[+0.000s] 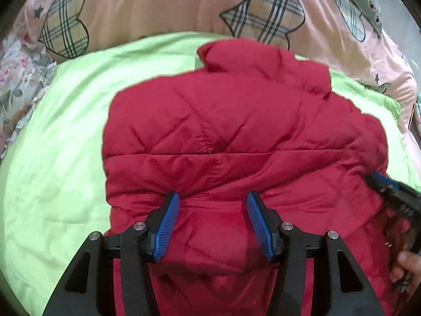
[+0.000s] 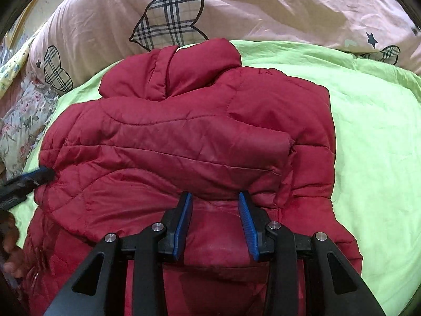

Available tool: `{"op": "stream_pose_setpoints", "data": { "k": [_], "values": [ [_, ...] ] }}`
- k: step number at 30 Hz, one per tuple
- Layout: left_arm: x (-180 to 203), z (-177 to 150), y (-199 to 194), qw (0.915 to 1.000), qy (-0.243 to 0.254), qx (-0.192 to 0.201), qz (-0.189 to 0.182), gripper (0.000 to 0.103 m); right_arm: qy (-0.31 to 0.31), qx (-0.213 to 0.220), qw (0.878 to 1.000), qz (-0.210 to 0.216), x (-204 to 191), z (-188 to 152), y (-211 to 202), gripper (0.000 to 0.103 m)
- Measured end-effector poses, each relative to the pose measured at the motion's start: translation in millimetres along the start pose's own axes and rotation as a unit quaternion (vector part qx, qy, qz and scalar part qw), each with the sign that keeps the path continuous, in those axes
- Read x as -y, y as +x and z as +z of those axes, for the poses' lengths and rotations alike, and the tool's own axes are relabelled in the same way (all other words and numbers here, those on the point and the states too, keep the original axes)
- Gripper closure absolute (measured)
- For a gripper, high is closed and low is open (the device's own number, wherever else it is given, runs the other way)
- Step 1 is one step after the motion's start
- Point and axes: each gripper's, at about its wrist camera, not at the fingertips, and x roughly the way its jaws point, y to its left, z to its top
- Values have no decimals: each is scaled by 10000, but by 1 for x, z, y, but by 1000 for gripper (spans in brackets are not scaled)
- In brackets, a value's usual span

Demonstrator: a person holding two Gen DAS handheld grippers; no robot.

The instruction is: Fold large clothes

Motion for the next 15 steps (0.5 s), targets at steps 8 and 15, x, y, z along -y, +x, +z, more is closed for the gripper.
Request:
{"op": "stream_pose_setpoints", "data": {
  "k": [8, 15],
  "values": [
    [2, 1, 8, 9999, -7, -9, 131, 49, 110, 240, 9995, 196, -3, 4, -28, 59],
    [2, 0, 13, 10000, 29, -39, 82, 47, -97, -125, 9997, -171, 0, -2, 7, 58]
  ]
}}
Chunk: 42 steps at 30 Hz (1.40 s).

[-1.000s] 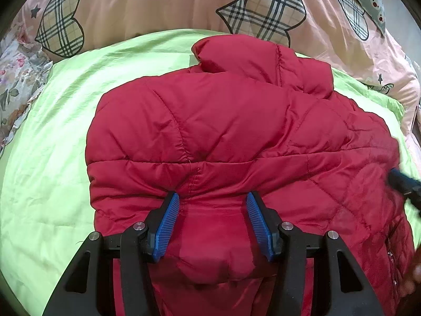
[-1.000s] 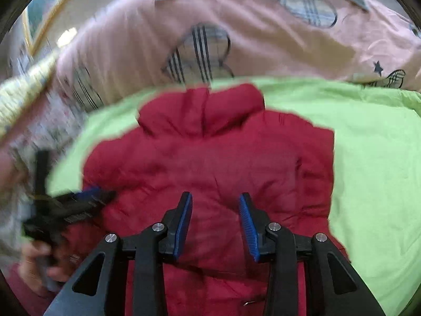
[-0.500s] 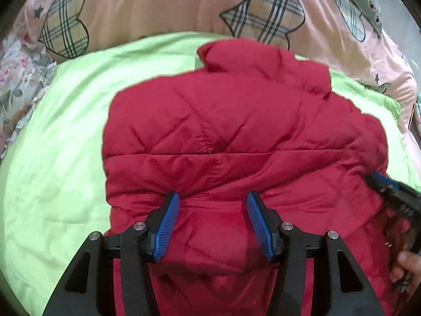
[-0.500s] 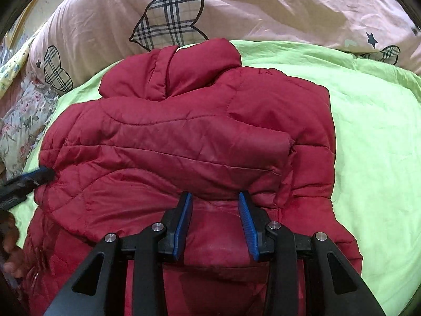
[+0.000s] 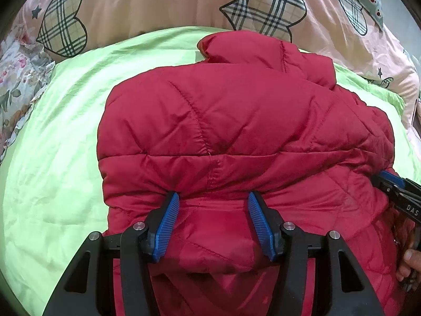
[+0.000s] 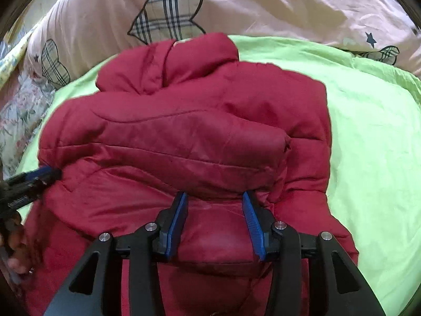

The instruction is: Fold large clothes

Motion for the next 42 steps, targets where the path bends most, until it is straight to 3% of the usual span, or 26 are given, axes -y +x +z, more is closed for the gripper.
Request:
{"op": "stream_pose_setpoints", "data": {
  "k": [9, 15, 18, 20, 22, 30, 42],
  "values": [
    [-2, 8, 1, 9998, -95, -147, -22, 46, 125, 14, 9999, 84, 3, -1, -1, 59],
    [-16, 1, -34, 9996, -193, 48, -214, 34, 427, 176, 9976, 509, 15, -3, -35, 56],
    [-32, -11, -54, 9992, -300, 116, -232, 34, 522, 177, 9969, 559, 20, -8, -58, 55],
    [-39, -19, -64, 9989, -376, 130, -254, 34, 583, 152, 9960, 658, 22, -14, -70, 43],
    [-46, -30, -75, 9986, -449, 108, -260, 34, 619, 140, 9950, 768, 24, -22, -84, 39],
    [-65, -75, -115, 9978, -585, -95, -305, 34, 500, -180, 9947, 885, 24, -58, -125, 34],
    [-86, -139, -163, 9956, -820, -229, -387, 32, 482, -458, 9971, 366, 41, -130, -168, 23]
  ]
}}
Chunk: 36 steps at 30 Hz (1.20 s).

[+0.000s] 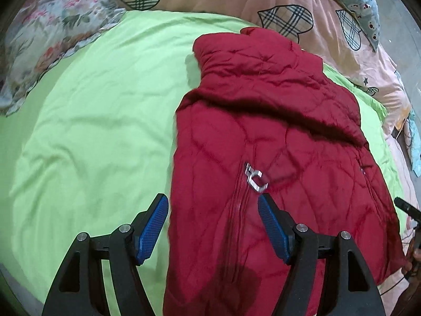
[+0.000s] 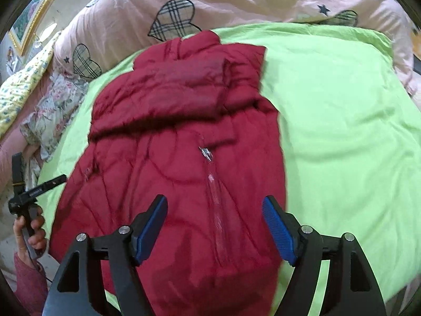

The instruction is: Fold large clothes

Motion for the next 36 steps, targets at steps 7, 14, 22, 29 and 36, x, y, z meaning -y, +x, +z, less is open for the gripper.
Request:
{"op": "stream_pose_setpoints", "data": {
  "k": [7, 14, 22, 29, 36],
  "values": [
    [-9, -31, -18, 9998, 33, -41, 173, 24, 274, -289, 9991, -172, 13, -41, -5, 23],
    [-24, -54, -28, 9998, -75, -109, 141, 22, 422, -488, 9977, 215, 15, -71, -2, 24],
    [-36, -78, -30, 9987, -161, -374, -293, 21, 397, -376, 9972, 504, 20, -93, -15, 53],
    [-20, -91, -28, 9976, 98, -419, -551, 25, 469, -268, 9967, 605, 19, -98, -15, 51],
    [-4, -96, -27, 9963, 376, -364, -677, 62, 448, -132, 9964, 706, 17, -104, -20, 63]
  ]
}}
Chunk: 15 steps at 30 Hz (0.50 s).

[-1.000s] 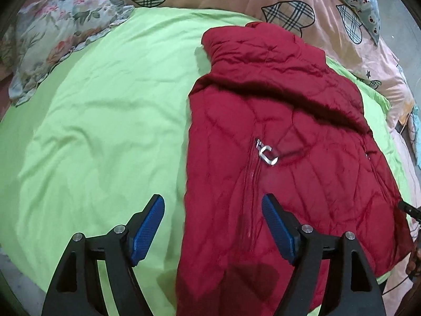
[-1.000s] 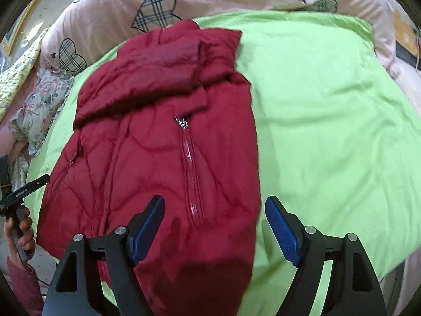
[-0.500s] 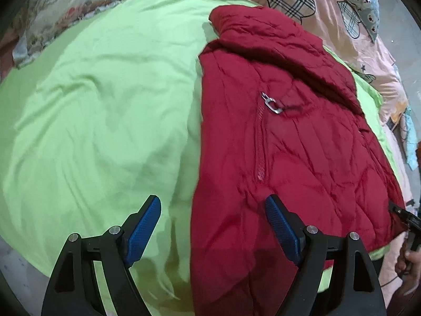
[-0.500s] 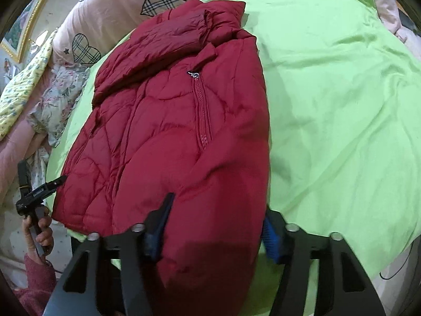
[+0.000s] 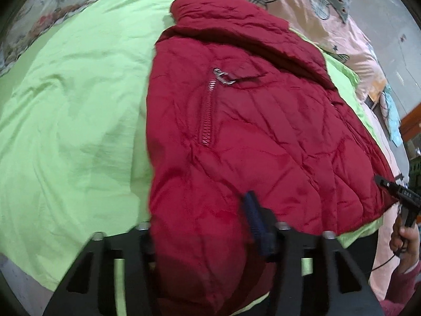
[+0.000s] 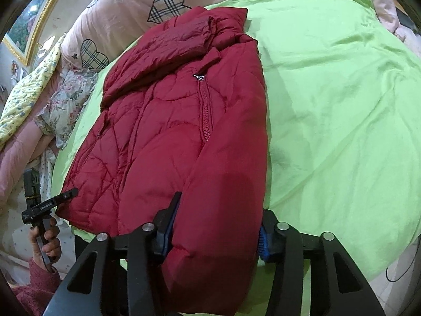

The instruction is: Fold large clothes

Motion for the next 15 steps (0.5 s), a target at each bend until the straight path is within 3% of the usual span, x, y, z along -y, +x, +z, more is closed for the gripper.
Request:
{"op": "stream_pose_setpoints", "data": {
  "k": [3, 5, 15],
  "values": [
    [4, -1, -7, 9998, 112, 134, 22, 78, 5, 67, 9999, 158, -1, -2, -4, 70],
    [4, -3, -12, 9998, 114, 183, -11, 83, 3, 105, 9996, 261, -2, -3, -7, 74],
    [4, -4, -48, 9985, 241, 454, -164, 88, 16, 369, 9928, 1143, 7, -4, -34, 79]
  ]
}}
